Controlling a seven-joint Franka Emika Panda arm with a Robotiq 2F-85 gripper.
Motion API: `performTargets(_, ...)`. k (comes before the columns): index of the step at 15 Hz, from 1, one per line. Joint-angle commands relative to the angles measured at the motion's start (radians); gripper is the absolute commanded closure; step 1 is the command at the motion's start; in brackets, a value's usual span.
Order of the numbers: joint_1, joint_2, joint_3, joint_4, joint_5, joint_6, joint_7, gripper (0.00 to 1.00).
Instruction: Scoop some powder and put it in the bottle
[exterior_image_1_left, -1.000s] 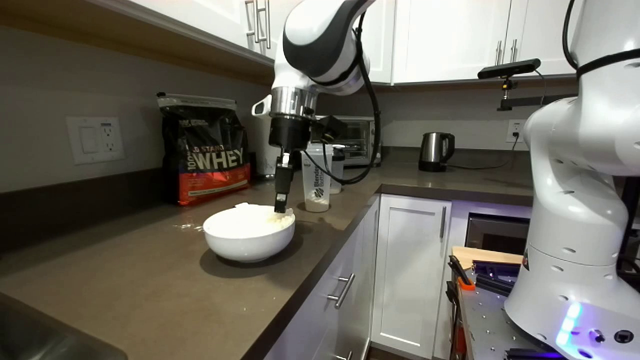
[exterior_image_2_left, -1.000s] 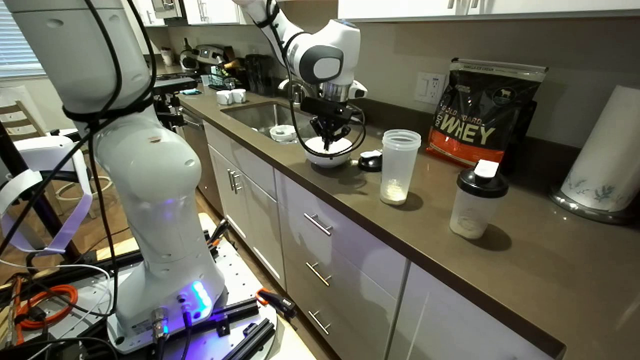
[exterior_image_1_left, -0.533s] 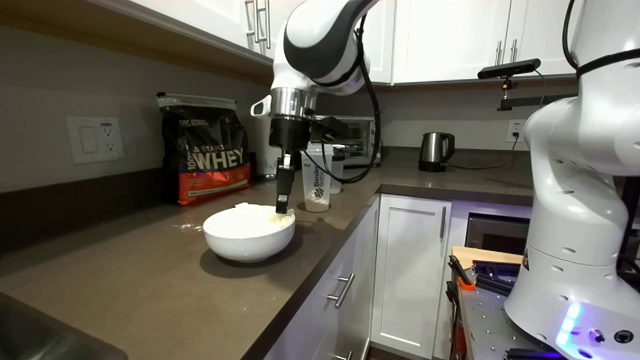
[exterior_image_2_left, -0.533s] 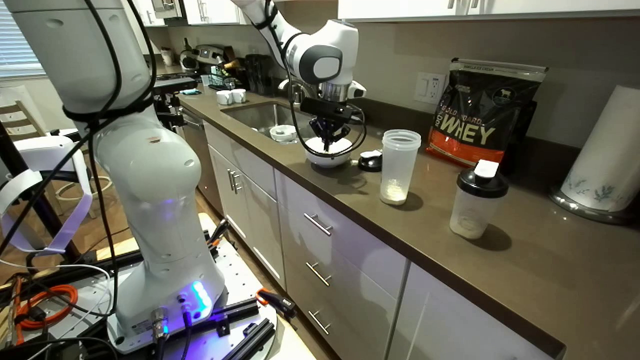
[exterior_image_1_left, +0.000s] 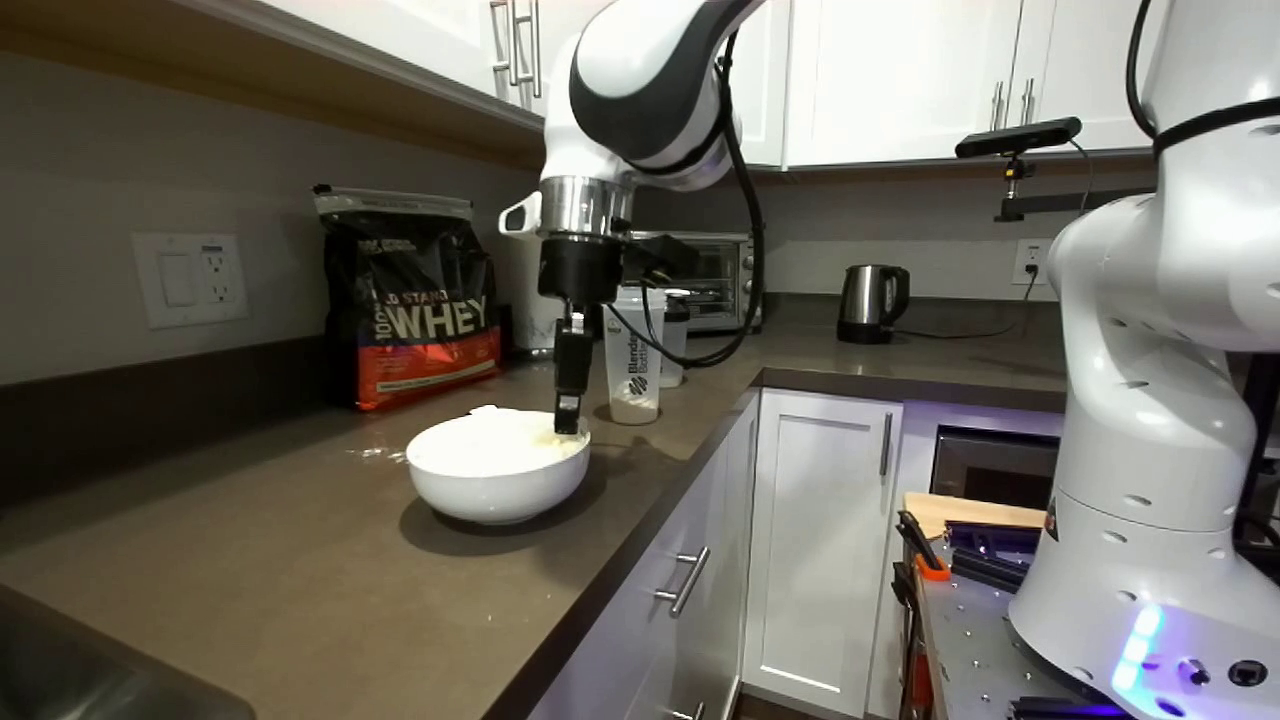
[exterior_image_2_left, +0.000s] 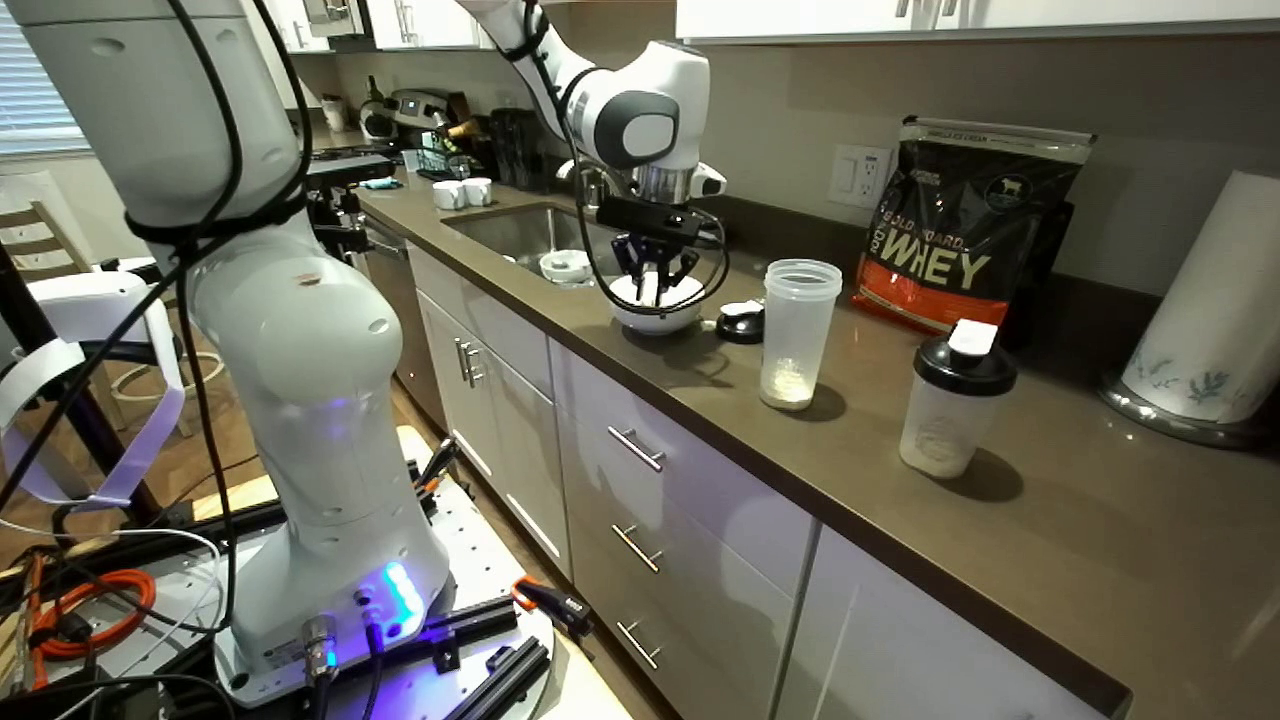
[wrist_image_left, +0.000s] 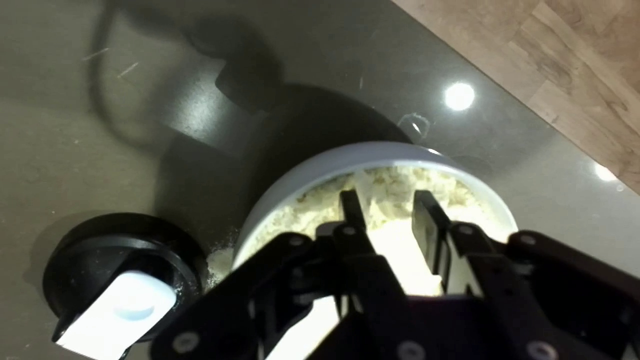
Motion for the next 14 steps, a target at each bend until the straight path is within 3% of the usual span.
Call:
performTargets(1,-0.015,-0.045,0.020,-0.022,-0.031,-0.014,0.025,0.36)
performTargets(5,-0.014,-0.082,0.024,-0.025,-0.066,-0.015,0.031,0.12)
performTargets(8,-0.019,-0.114,0.022,-0.033,-0.133,-0.008,0.054,0.02)
performTargets(14,-0.019,-0.204,0.000,-0.057,-0.186,-0.017,0.057,0.02)
